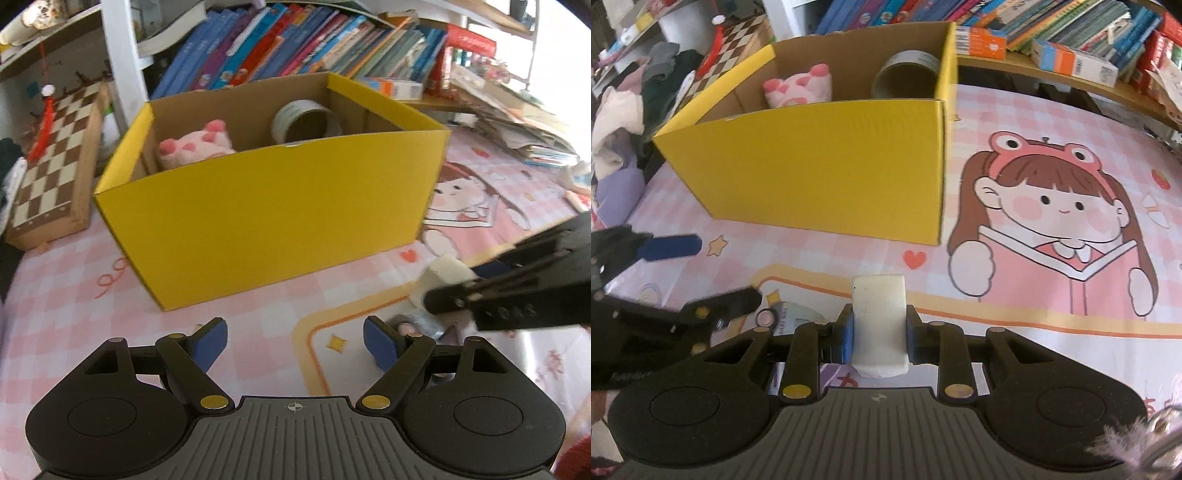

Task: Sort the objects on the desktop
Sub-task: 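Move left gripper to grey toy car and close on it while right holds white block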

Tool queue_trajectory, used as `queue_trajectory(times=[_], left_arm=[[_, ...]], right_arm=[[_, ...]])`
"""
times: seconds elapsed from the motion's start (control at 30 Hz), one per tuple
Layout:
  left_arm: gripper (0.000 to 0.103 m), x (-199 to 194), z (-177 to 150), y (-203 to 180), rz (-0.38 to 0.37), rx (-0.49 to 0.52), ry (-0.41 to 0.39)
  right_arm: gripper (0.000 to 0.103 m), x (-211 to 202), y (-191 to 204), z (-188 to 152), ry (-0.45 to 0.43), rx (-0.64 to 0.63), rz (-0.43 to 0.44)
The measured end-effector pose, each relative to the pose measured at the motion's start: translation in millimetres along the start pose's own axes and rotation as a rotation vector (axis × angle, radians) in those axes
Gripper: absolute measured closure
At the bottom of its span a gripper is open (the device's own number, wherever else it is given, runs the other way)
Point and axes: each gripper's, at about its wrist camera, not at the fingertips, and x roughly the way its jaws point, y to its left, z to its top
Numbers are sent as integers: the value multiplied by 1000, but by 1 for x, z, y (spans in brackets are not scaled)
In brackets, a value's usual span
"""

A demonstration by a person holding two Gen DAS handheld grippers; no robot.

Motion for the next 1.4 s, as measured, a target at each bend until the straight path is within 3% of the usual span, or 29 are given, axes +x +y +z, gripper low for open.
queue_trajectory(times=[0.33, 0.47, 0.73, 0.9, 1.0, 1.13, 1.17, 1.4], left_arm=[[20, -19, -4, -26, -217, 132, -67], [20, -13, -4, -43, -256, 206, -56], [22, 18, -3, -62, -210, 233, 58], [24, 20, -5, -67, -223, 256, 62], [31, 21, -7, -69, -218, 269, 63], [52, 22, -10, -67, -216, 269, 64], [62, 22, -10, -67, -217, 267, 64], [62, 6, -13, -56, -167, 250, 33]], right_arm=[[78, -2, -5, 0, -3, 21, -49], [78, -2, -6, -1, 0, 18, -54], [78, -2, -7, -3, 1, 4, -53], [77, -2, -7, -3, 3, -3, -50], [77, -2, -6, -3, 4, -10, -52], [77, -3, -4, -6, 3, -17, -52], [77, -4, -3, -6, 3, -19, -52], [79, -10, 4, -13, -1, -35, -44]])
